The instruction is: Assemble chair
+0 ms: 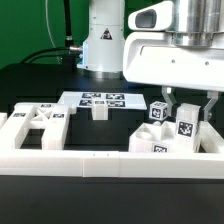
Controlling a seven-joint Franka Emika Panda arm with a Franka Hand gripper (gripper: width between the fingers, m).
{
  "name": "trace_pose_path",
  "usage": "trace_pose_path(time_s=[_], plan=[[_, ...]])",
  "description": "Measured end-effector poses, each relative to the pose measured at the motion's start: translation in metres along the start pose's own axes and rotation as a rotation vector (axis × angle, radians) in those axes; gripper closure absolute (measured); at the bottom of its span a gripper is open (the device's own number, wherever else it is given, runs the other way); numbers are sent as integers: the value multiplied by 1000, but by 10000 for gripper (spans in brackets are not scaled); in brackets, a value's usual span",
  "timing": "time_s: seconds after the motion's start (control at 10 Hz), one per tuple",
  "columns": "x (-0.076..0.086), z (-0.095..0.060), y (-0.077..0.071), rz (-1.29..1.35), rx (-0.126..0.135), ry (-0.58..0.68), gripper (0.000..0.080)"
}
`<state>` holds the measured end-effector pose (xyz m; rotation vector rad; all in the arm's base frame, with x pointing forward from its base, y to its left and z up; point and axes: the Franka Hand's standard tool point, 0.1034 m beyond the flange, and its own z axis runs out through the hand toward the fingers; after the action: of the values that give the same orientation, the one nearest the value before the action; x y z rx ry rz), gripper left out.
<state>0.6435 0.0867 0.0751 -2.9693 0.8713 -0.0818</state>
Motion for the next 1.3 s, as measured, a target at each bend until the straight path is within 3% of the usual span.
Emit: trace_pose_path(time_s=[0.2, 0.3, 0.4, 0.5, 0.6, 0.8, 1.3], plan=[[0, 0, -1, -2, 1, 0, 499], [0, -6, -3, -18, 10, 5, 324], [-4, -17, 1, -58, 23, 16, 324], [-13, -31, 15, -106, 26, 17, 184], [-20, -40, 32, -143, 22, 12, 160], [-27, -39, 53, -159, 13, 14, 151], [-27, -37, 50, -162, 14, 14, 150]])
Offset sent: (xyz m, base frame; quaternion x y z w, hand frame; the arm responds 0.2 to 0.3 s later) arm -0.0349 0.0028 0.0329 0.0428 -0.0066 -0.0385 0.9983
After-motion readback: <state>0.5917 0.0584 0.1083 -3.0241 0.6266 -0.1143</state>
